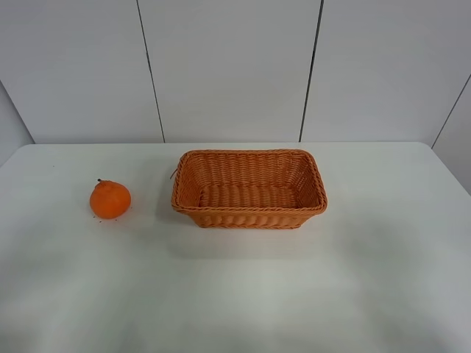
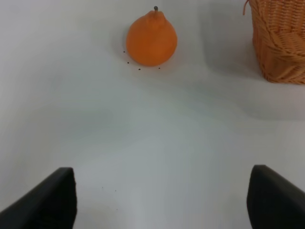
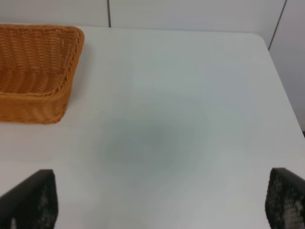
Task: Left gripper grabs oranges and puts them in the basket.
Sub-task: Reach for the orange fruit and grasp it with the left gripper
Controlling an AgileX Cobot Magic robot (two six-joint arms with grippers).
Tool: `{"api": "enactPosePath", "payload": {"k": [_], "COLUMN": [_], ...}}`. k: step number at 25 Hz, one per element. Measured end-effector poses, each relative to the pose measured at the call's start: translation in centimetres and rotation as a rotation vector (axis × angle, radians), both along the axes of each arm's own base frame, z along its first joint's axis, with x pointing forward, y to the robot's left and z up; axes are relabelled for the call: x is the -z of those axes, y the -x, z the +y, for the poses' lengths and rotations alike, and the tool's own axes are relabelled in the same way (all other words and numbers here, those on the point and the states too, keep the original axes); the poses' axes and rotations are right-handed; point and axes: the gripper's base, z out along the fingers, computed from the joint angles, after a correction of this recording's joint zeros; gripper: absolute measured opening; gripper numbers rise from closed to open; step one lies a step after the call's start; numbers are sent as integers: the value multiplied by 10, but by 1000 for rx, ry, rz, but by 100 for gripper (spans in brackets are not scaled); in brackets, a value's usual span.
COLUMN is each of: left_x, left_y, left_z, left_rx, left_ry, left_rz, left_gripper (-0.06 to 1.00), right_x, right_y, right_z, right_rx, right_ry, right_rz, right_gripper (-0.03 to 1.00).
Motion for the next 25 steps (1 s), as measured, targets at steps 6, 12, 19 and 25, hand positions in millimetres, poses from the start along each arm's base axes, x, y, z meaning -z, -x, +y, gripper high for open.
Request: {"api": "enactPosePath", "payload": {"k": [6,12,19,25], "left_x": [0,0,-38,-95], "left_y": [0,0,-26,-104], "left_z": [0,0,1,3], "left_rx": [0,0,0,0], "left_ry": [0,0,3,9], "left_rz": [0,0,94,252], "left_gripper": [84,84,84,84], "right_x": [0,0,0,0], "right_y": [0,0,0,0], "right_z": [0,0,0,0], "right_rx": [0,0,0,0], "right_ry": [0,0,0,0], "right_rz": [0,0,0,0], "right_gripper": [69,69,69,69]}}
